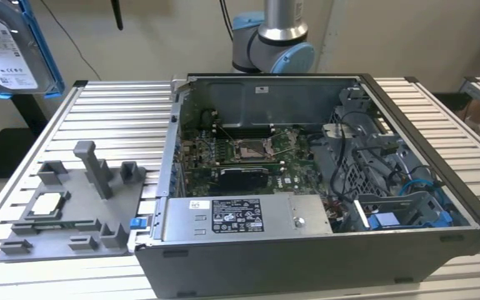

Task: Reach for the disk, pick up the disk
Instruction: 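Pick up the disk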

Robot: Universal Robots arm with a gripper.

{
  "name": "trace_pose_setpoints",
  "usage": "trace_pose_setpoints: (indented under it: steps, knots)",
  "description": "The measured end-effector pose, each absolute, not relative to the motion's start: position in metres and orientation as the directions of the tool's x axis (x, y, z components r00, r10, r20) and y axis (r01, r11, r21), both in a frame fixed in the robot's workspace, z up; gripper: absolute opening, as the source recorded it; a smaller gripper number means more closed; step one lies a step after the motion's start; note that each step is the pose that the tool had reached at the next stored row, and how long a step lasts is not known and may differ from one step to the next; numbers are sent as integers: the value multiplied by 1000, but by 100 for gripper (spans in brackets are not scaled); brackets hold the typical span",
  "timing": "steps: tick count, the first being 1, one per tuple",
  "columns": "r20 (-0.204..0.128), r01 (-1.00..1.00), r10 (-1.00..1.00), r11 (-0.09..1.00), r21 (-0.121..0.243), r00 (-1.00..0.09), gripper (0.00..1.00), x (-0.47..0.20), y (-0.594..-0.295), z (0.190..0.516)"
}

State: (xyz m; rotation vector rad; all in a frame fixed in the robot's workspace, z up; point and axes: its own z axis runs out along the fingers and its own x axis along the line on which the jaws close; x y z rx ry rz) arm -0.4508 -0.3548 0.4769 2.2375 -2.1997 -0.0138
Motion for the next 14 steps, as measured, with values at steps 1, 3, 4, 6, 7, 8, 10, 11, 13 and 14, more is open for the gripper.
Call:
trace_pose_setpoints:
  steps: [1,3,4,6,7,8,10,11,13,14]
  knots:
    - [-3,-1000,-1000,-17,9,17,0,-450,-355,477]
    - [-4,-1000,-1000,-17,9,17,0,-449,-355,477]
    - [-4,-1000,-1000,-17,9,17,0,-447,-355,477]
    - [-4,-1000,-1000,-17,9,17,0,-444,-355,477]
    - [-4,-1000,-1000,-17,9,17,0,-442,-355,477]
    - [-4,-1000,-1000,-17,9,17,0,-440,-355,477]
    - [-4,-1000,-1000,-17,9,17,0,-436,-355,477]
    - [-4,-1000,-1000,-17,9,17,0,-435,-355,477]
    - [-4,-1000,-1000,-17,9,17,0,-431,-355,477]
    - [-4,-1000,-1000,-17,9,17,0,-429,-355,477]
